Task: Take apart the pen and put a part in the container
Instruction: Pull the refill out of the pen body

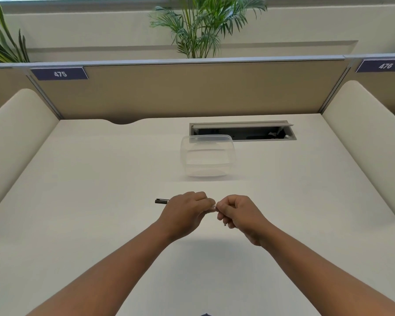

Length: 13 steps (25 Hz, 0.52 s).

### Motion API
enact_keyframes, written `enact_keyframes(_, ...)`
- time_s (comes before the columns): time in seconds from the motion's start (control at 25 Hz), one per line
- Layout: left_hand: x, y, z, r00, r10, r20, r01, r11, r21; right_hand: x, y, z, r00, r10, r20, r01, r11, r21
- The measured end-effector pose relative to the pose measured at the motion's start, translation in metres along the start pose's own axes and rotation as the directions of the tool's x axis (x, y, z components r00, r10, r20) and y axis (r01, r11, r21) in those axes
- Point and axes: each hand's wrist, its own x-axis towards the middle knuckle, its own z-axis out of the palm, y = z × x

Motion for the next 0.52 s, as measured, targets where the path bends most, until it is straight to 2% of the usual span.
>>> enact_keyframes(0.16,0.0008,0.0011,-0.0014,0.998,-0.042,0.037,0.044,0.998,-0.05,-0.0025,0.0031,0.0012,0.981,-0.179,-0.08,0.156,0.961,-0.229)
enact_keyframes(0.24,0.0008,0.0003,-0.0033,0.996,-0.066,0.055,0.07,0.995,-0.068,-0.0037,0.0044,0.0024,0.959,-0.268,-0.089,0.233,0.93,-0.285)
enact_keyframes(0.32,0.0011,-0.0004,-0.0054,0.996,-0.07,0.046,0.073,0.996,-0.058,-0.0047,0.0051,0.0046,0.965,-0.25,-0.078,0.233,0.957,-0.175)
enact_keyframes(0.4,0.0012,0.0002,-0.0072,0.997,-0.064,0.04,0.066,0.997,-0.048,-0.0047,0.0025,0.005,0.987,-0.151,-0.058,0.149,0.988,-0.036)
enact_keyframes(0.52,-0.0005,0.002,-0.0068,0.996,-0.058,0.06,0.06,0.997,-0.039,-0.002,0.0018,0.0017,0.991,-0.123,-0.056,0.122,0.992,-0.022)
